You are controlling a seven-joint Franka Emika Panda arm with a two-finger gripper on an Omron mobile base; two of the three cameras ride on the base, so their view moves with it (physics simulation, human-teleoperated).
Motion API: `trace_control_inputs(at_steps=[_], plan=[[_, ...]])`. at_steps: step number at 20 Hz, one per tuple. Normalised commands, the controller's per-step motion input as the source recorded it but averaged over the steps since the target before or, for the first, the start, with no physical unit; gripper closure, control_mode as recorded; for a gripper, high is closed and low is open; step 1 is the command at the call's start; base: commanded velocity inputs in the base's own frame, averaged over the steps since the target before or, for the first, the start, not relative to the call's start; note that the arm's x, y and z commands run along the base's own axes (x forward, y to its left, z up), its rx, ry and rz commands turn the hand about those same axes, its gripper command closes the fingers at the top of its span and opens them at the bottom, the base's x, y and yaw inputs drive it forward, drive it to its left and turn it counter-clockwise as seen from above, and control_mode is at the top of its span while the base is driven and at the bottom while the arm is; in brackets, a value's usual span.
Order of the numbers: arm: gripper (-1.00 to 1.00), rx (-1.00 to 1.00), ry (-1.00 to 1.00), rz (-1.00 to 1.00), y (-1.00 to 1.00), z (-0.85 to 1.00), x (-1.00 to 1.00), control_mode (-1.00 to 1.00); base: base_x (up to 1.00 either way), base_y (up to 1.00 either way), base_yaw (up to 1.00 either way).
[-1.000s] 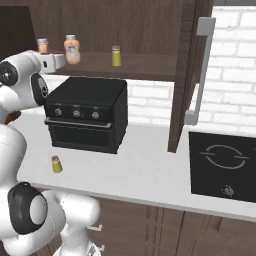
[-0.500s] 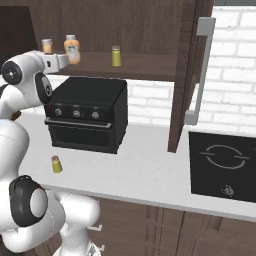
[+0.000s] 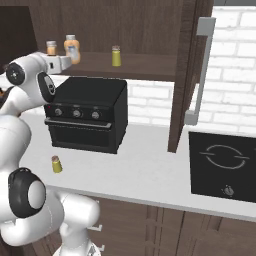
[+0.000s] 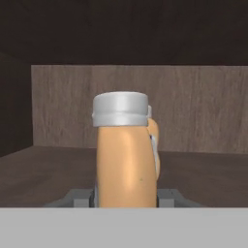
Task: Put the shaker and condiment bottle from the counter next to their counterparts in the cabinet.
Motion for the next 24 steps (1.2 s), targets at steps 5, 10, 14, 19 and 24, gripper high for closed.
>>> trace_control_inputs(at_steps=[5, 10, 14, 19, 24], plan=[[1.00, 0.00, -0.01, -0.01, 0.00, -0.10, 0.30, -1.00, 0.00, 0.00, 0.00], [1.00, 0.00, -0.01, 0.00, 0.00, -0.14, 0.34, -1.00, 0.00, 0.00, 0.00], [1.00, 0.00, -0.01, 0.00, 0.01, -0.16, 0.38, -1.00, 0.00, 0.00, 0.00], [1.00, 0.00, 0.00, 0.00, 0.03, -0.10, 0.34, -1.00, 0.00, 0.00, 0.00], [1.00, 0.00, -0.01, 0.00, 0.01, -0.17, 0.30, -1.00, 0.00, 0.00, 0.00]])
